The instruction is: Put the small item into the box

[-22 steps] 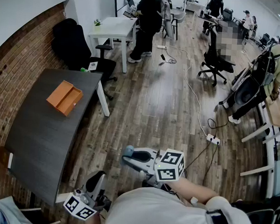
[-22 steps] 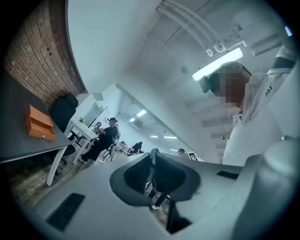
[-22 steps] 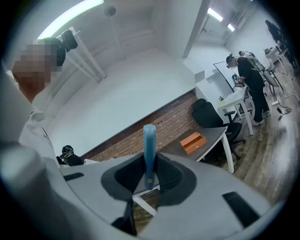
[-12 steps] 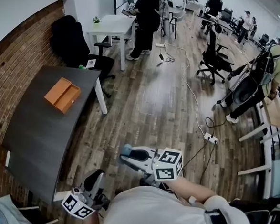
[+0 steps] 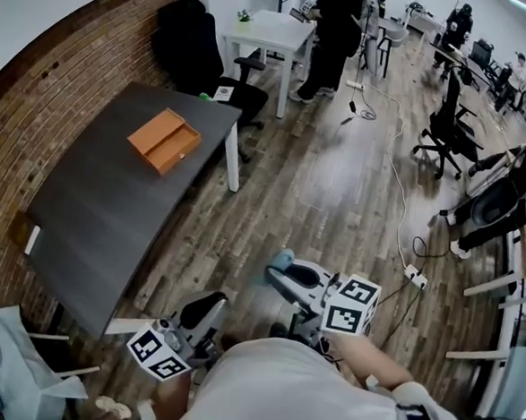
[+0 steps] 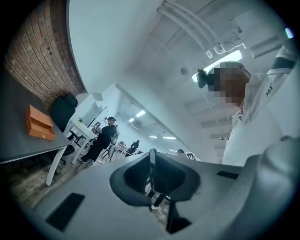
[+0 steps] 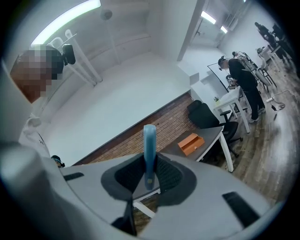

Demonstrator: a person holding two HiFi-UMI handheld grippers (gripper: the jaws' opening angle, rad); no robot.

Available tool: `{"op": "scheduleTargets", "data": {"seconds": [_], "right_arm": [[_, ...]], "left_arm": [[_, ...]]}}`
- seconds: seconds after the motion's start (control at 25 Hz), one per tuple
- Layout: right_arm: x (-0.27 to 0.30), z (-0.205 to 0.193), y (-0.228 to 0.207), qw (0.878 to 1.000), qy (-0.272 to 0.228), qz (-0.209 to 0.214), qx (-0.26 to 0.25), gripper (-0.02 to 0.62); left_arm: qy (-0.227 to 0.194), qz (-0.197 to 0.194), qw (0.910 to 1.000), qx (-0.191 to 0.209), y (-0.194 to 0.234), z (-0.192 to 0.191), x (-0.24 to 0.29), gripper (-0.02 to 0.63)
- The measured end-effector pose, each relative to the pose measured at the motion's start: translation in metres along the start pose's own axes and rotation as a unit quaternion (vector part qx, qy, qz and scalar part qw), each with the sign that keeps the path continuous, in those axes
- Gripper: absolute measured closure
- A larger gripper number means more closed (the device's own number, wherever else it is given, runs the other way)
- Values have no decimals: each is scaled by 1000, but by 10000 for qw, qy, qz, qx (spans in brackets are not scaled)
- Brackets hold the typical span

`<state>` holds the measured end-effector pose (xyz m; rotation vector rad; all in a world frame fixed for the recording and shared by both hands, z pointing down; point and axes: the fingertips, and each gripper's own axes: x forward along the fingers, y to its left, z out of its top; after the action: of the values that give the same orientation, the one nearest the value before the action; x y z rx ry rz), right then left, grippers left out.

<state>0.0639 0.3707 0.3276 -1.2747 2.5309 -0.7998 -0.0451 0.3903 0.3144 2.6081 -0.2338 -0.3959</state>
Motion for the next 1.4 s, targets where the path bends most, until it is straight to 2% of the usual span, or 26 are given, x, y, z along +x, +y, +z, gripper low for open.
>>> {"op": "scheduleTargets", "data": {"seconds": [0.32,0.64,0.88,1.4], "right_arm": [[17,2,4,9997,-16,-235,8,515],[35,-14,11,9988,99,-469,15,515],[52,-26,16,9964,277,-802,-53,515],[75,-48,23,9923,396,-1163,148,514]], "left_arm": [[9,35,10000,-36,4,11,-15,563],[-7,39,10000,-74,11,17,-42,565],[-39,14,9998,-170,17,24,-64,565],[-33,-31,9998,-213,31,35,-100,565]]}}
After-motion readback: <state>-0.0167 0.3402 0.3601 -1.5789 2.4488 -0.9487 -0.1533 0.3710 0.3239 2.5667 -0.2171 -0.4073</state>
